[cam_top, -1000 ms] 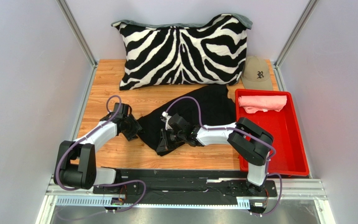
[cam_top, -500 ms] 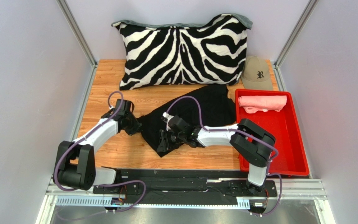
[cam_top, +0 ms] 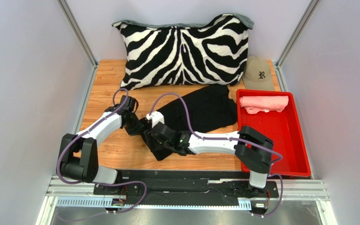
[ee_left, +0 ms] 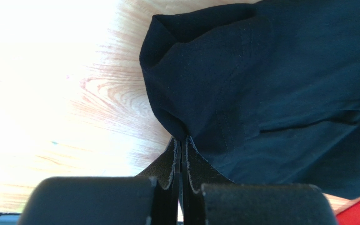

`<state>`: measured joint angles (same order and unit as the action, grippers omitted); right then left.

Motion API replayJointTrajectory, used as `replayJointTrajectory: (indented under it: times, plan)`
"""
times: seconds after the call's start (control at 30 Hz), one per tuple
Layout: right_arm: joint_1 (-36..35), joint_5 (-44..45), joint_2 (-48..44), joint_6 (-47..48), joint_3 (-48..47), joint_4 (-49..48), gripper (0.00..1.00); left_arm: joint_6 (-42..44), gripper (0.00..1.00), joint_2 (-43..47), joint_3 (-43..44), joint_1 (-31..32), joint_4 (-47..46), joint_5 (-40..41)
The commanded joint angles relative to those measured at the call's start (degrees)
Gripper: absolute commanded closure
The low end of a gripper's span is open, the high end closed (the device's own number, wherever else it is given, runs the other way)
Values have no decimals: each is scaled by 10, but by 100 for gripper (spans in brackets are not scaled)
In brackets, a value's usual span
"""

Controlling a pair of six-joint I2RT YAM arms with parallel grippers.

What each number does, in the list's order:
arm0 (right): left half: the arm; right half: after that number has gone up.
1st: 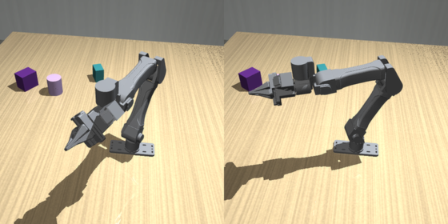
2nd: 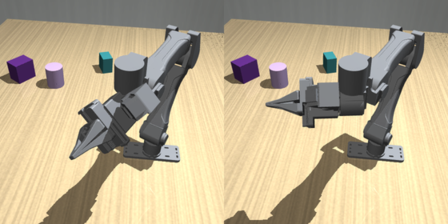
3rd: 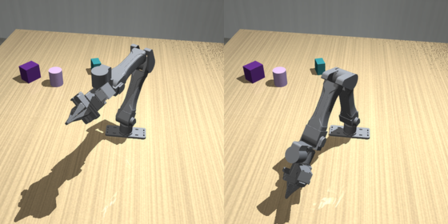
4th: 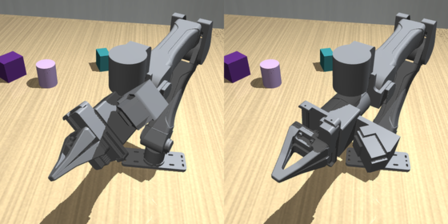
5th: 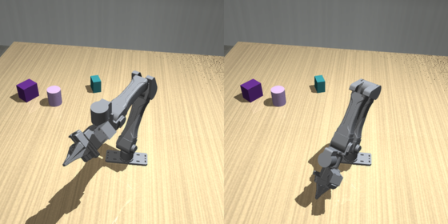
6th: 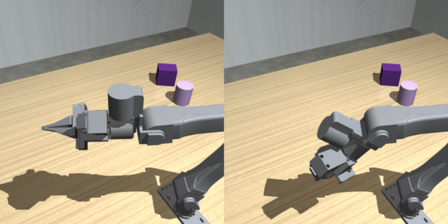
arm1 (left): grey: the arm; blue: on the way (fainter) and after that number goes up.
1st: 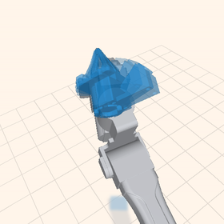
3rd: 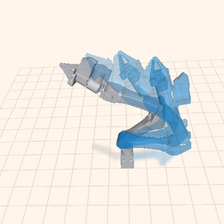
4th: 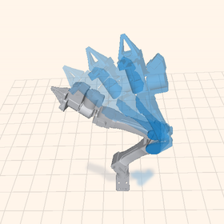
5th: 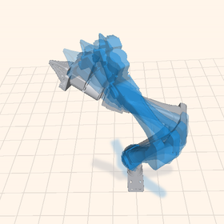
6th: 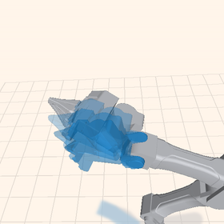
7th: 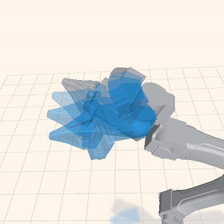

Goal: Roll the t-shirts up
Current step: Roll the T-shirt to the center of the board.

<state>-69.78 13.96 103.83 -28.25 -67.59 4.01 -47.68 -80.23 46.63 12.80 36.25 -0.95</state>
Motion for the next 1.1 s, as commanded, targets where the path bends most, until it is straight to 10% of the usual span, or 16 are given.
replayJointTrajectory:
  times: [0.0,0.87,1.07]
  plan:
    - [-19,74,47,67,-60,-28,39,17,100,-11,26,3,23,3]
    - [-55,123,146,238,-70,-128,38,64,100,-56,55,4,43,-28]
    - [-55,154,160,222,-76,-126,50,62,100,-56,54,3,43,-32]
